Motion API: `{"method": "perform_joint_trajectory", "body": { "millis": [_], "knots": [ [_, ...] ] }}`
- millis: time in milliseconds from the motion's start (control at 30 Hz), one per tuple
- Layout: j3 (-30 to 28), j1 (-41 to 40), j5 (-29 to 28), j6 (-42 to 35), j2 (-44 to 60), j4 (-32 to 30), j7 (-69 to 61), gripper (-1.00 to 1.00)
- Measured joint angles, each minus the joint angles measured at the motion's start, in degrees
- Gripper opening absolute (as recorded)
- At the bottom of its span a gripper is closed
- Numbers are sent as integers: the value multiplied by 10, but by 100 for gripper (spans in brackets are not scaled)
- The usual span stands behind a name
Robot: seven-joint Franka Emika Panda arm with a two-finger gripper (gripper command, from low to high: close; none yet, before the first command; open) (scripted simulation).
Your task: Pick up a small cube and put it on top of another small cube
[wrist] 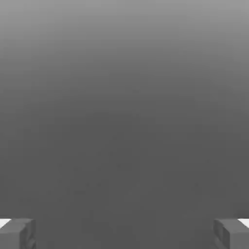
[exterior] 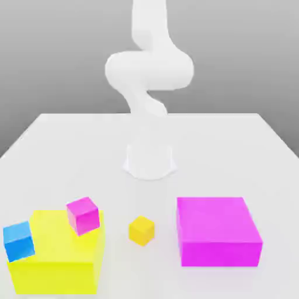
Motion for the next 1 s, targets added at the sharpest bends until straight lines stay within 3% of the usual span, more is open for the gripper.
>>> {"method": "perform_joint_trajectory", "body": {
  "millis": [500,1000],
  "knots": [
    [-65,-79,-2,57,315,64,56,0],
    [-106,-185,80,110,631,128,55,0]
  ]
}}
